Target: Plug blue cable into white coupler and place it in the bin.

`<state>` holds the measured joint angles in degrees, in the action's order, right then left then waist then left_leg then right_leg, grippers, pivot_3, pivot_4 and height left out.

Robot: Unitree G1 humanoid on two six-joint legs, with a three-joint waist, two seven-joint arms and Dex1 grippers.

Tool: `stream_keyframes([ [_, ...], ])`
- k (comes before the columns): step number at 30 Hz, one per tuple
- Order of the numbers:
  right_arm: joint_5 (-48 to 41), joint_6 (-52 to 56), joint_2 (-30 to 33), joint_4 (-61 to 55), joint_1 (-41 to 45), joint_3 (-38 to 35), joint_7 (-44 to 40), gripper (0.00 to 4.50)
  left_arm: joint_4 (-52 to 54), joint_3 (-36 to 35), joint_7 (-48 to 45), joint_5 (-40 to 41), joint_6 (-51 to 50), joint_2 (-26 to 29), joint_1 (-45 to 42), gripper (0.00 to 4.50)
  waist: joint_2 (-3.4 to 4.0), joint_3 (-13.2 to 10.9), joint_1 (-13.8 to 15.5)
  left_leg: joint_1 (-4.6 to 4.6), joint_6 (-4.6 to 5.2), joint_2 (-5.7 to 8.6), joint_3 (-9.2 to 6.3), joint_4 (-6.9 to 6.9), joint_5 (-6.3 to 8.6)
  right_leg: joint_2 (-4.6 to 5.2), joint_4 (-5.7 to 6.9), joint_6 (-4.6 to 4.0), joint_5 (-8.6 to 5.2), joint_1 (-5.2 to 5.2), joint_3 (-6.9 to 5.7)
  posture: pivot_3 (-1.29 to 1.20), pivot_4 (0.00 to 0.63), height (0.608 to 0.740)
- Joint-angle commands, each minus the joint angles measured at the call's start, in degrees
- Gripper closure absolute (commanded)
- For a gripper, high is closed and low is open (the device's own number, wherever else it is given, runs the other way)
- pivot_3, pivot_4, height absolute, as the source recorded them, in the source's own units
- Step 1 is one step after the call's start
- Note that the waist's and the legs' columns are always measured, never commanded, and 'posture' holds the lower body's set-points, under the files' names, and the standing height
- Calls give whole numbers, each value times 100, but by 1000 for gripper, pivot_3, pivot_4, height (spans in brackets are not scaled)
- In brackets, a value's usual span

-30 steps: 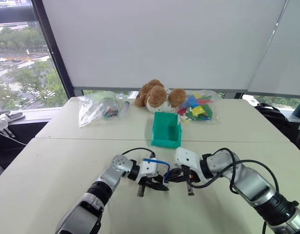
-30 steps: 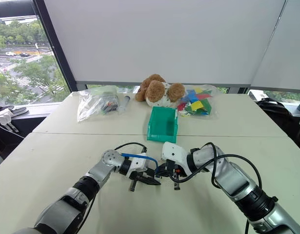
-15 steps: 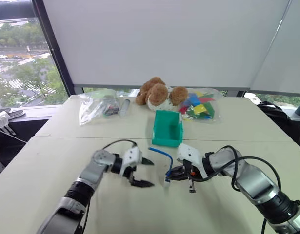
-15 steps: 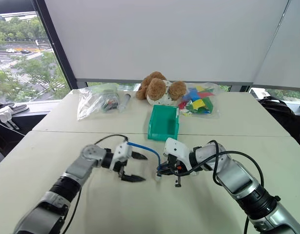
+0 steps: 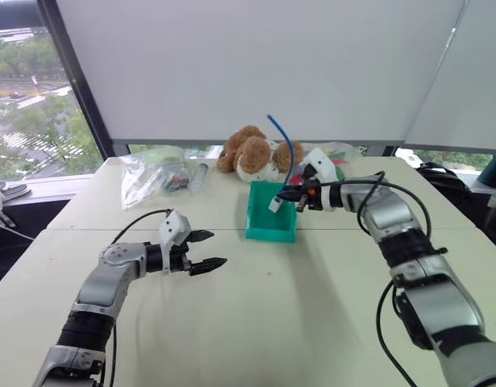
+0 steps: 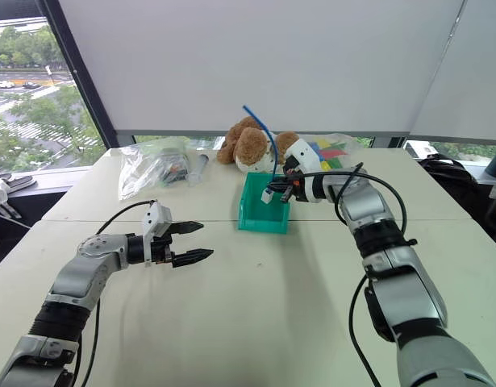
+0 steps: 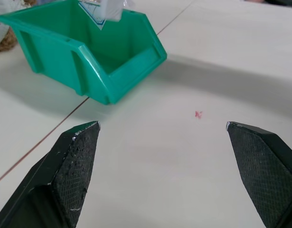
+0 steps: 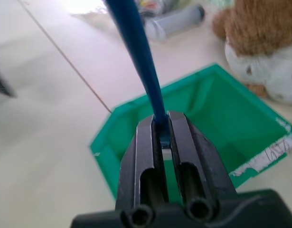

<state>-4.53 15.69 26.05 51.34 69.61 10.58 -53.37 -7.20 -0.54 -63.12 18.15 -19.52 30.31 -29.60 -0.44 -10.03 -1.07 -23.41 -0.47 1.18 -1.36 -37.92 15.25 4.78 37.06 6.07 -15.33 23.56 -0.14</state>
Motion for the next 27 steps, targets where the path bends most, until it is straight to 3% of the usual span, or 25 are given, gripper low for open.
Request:
stream_keyframes([
  [1,248,-501,-276,1330,520,-154,290,4500,360,-71,127,172,-128,32,8,120,2,-1,3,0,-3,0,0,2,-1,0,1,0,0,1,0,0,150,740],
  [5,487,-734,-440,2027,713,-179,433,4500,502,-69,209,233,-212,50,89,120,7,-4,2,0,-4,2,0,3,-2,4,0,0,0,1,0,0,150,740],
  [8,580,-822,-478,2242,816,-274,643,3437,585,-56,259,263,-239,59,159,0,18,-11,-10,-1,-5,3,0,3,-2,6,1,0,0,2,1,0,150,740],
  [14,556,-999,-185,2166,1254,-620,612,385,670,-33,314,304,-312,61,211,0,35,-21,-12,-1,-13,3,0,6,-7,5,3,-1,1,7,2,0,150,740],
  [15,531,-1009,-105,2110,1326,-677,509,42,681,-28,320,311,-322,64,216,0,38,-23,-5,-1,-13,3,1,6,-7,5,3,-1,1,7,2,0,150,740],
  [19,506,-1023,310,1674,1405,-773,-112,42,686,5,315,325,-353,81,193,0,41,-25,2,-1,-13,4,0,9,-7,6,1,-1,1,6,2,0,150,740],
  [23,372,-686,853,492,837,-813,-830,42,683,26,298,332,-369,98,160,0,41,-26,14,-1,-13,4,1,11,-6,5,0,-1,1,6,1,0,150,740],
  [27,-408,1056,1766,-3284,-1472,-1271,-1312,42,763,3,247,374,-426,229,181,0,39,-25,82,-3,-10,4,-16,7,-5,2,-8,-1,1,-10,-3,0,150,740],
])
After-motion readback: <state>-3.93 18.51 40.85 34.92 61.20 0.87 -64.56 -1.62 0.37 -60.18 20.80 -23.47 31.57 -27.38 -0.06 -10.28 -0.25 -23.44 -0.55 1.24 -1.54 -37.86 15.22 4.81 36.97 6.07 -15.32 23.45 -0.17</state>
